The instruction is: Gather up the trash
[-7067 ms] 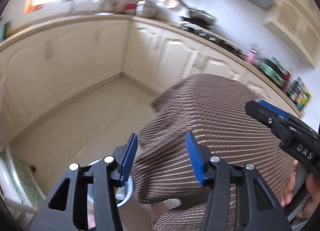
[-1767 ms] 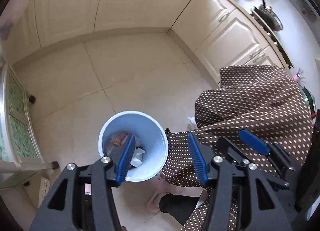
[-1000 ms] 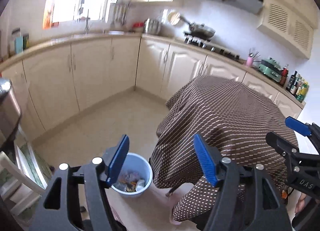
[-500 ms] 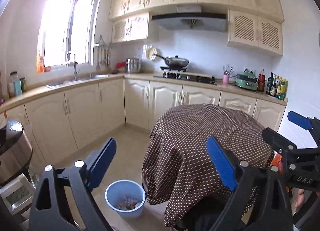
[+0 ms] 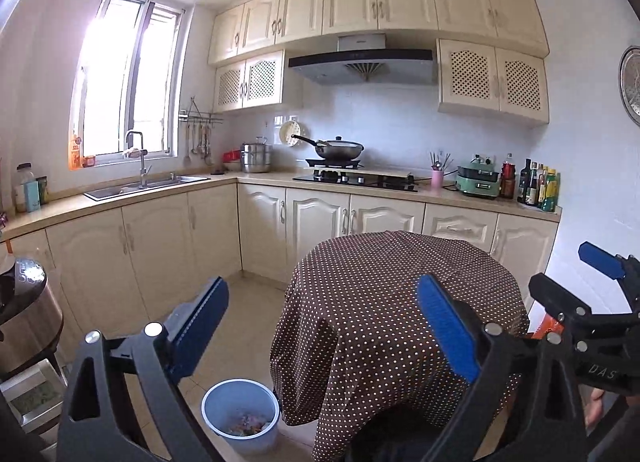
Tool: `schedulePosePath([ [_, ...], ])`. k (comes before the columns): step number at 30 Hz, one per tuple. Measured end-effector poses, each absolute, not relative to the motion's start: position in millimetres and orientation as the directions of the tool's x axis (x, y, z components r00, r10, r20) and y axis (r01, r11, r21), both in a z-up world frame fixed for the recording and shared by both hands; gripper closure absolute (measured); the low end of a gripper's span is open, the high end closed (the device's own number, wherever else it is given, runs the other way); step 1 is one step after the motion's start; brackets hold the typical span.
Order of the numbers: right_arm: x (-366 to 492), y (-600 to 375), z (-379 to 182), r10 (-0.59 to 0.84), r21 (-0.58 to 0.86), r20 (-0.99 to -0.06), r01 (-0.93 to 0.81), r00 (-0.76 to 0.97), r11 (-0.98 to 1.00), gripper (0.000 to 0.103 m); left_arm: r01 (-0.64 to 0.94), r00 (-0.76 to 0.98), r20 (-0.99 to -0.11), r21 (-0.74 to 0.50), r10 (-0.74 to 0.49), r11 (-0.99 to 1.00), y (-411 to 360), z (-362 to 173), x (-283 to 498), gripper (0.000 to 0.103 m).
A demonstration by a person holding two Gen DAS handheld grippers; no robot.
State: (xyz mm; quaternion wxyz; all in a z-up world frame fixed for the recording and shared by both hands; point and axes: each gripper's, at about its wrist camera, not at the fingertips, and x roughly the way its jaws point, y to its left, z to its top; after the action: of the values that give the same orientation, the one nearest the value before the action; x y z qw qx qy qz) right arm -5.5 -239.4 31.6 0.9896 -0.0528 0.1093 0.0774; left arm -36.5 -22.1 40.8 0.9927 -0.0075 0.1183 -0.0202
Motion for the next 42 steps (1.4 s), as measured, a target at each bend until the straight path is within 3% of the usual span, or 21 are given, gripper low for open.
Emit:
schedulePosePath([
  [42, -2.8, -242.4, 28.1, 0.166, -0.083, -0.26, -0.194, 0.951, 0.977, 0.007, 0.029, 0.968, -0.25, -0.01, -0.031, 1.0, -25.2, 35.9, -32.1, 0.01],
])
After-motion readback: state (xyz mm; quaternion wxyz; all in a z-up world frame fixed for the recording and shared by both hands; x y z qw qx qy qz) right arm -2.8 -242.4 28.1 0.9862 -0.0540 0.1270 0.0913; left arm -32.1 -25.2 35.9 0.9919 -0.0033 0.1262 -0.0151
